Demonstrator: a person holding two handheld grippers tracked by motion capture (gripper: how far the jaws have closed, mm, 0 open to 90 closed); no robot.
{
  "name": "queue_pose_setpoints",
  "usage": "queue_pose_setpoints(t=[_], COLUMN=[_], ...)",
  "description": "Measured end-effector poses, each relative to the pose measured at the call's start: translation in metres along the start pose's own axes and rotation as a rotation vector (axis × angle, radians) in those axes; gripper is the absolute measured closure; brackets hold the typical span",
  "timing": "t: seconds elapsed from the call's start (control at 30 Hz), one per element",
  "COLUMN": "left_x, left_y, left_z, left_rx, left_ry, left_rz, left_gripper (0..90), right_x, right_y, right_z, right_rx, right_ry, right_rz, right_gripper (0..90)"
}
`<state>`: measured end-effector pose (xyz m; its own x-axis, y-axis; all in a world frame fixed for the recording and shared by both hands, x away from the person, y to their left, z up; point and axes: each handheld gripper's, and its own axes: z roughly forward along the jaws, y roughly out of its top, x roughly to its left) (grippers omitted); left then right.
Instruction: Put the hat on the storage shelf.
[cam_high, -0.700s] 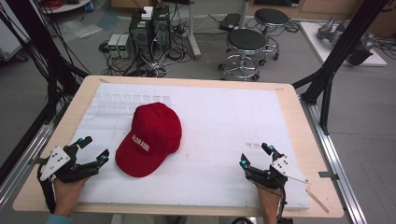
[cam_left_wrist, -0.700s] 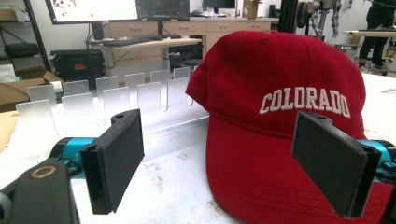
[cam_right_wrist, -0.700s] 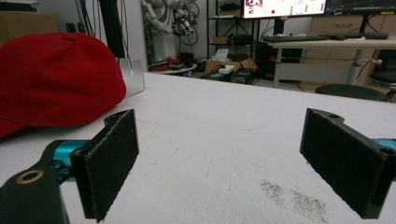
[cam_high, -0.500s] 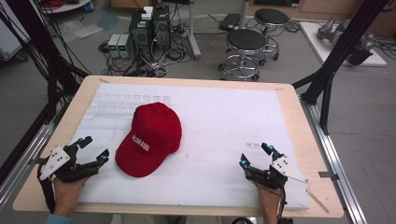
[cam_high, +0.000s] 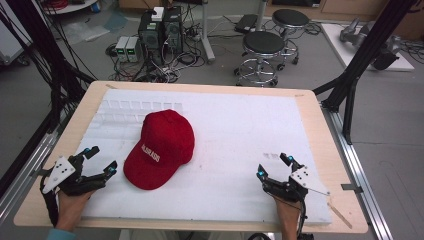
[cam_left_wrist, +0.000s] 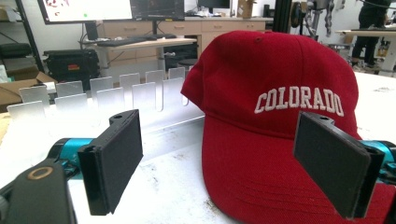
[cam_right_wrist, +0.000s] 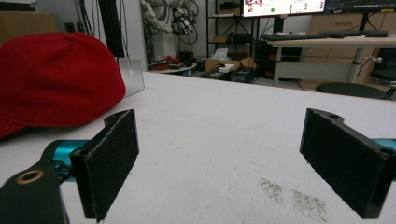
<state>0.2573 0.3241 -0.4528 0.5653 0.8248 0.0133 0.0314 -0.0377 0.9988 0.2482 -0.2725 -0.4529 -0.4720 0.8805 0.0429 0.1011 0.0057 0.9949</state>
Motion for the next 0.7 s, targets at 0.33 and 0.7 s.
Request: queue_pose_setpoints(t=[0.33, 0.7], left_x=[0.003, -0.002], left_y=[0.011, 0.045], left_z=[0.003, 0.018], left_rx=[0.071, 0.121], left_ry=[0.009, -0.056], left_rz=[-0.020, 0.001], left_gripper=[15.9, 15.9], right_x=[0.000, 0.000], right_y=[0.000, 0.000], right_z=[0.000, 0.000], right_rx=[-0.001, 0.002], right_ry=[-0.002, -0.001], right_rz=[0.000, -0.004], right_gripper=[10.6, 10.6])
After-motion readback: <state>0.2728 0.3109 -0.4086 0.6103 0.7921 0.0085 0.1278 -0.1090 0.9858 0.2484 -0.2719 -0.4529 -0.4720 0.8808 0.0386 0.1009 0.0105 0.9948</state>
